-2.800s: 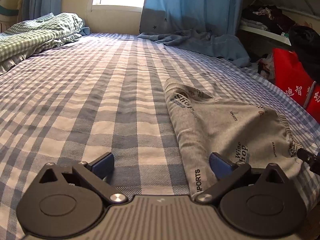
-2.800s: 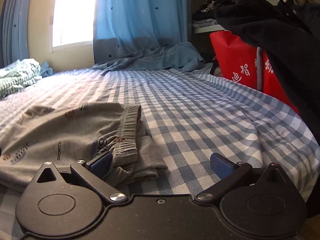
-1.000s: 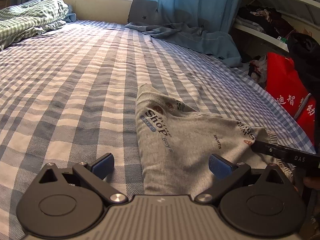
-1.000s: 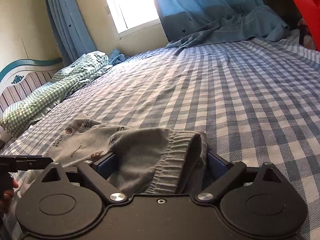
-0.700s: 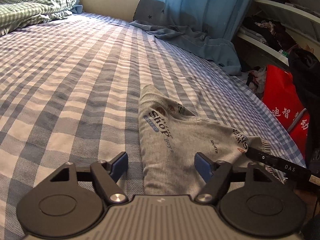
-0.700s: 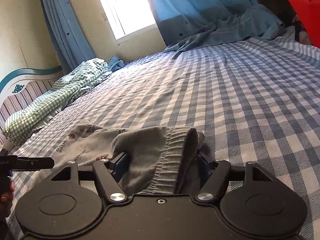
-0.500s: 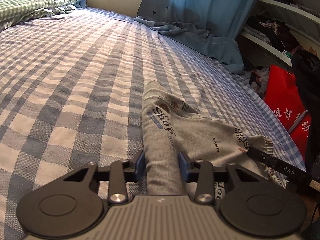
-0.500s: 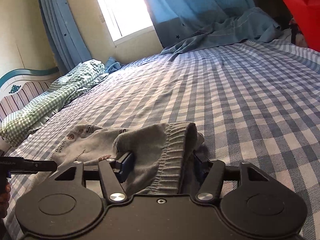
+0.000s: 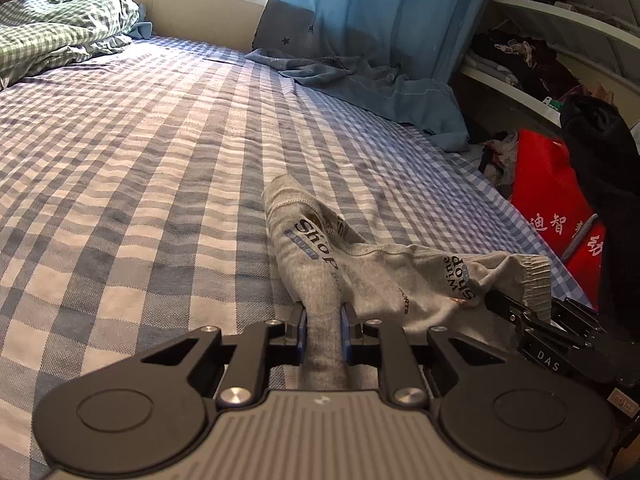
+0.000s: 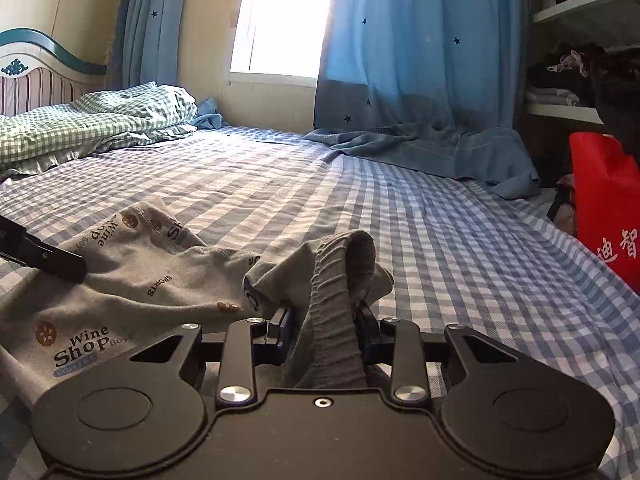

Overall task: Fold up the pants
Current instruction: 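Grasp the pants leg with the left tool while the right tool grasps the waistband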

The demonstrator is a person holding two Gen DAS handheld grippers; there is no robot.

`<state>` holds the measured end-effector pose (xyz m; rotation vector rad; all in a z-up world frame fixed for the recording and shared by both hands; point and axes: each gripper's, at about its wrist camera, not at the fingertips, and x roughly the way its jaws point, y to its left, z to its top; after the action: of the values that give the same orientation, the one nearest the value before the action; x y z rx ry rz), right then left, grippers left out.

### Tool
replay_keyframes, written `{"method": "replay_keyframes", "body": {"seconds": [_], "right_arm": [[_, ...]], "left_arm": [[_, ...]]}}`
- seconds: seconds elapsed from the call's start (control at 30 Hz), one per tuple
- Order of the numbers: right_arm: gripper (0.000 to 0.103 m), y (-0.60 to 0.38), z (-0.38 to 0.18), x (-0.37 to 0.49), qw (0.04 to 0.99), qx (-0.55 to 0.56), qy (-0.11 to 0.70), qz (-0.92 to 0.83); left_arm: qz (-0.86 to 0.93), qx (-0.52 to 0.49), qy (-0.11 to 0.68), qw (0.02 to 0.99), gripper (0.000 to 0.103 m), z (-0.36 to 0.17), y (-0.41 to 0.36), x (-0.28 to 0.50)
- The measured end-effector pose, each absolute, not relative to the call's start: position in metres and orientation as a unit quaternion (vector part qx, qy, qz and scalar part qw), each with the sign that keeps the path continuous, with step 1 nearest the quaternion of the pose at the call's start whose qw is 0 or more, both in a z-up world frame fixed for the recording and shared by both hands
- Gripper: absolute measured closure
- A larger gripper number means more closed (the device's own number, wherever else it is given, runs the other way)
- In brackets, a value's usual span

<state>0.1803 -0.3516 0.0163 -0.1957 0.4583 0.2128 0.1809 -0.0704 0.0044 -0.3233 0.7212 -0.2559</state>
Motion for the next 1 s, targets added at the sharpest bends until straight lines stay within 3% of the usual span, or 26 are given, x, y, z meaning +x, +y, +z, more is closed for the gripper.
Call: {"method": "replay_keyframes", "body": {"seconds": [0.3,0.67,1.0], "right_arm": [[0.071,-0.307,0.05,0.188,0.963,-0.118,0.196,0.14],[0.071,-0.169,0.078,0.263,0.95,-0.132,0.166,0.227],[0.071,-0.051,0.064,0.329,0.929,-0.129,0.19,0.291]], "left_arm": [[-0.116,-0.165,0.313,0.928,0.086,0.032,-0.04,0.179],[-0.028,-0.18,0.267,0.946,0.086,0.063,0.08,0.198],[0.045,-0.194,0.266,0.943,0.086,0.057,0.177,0.222]]}}
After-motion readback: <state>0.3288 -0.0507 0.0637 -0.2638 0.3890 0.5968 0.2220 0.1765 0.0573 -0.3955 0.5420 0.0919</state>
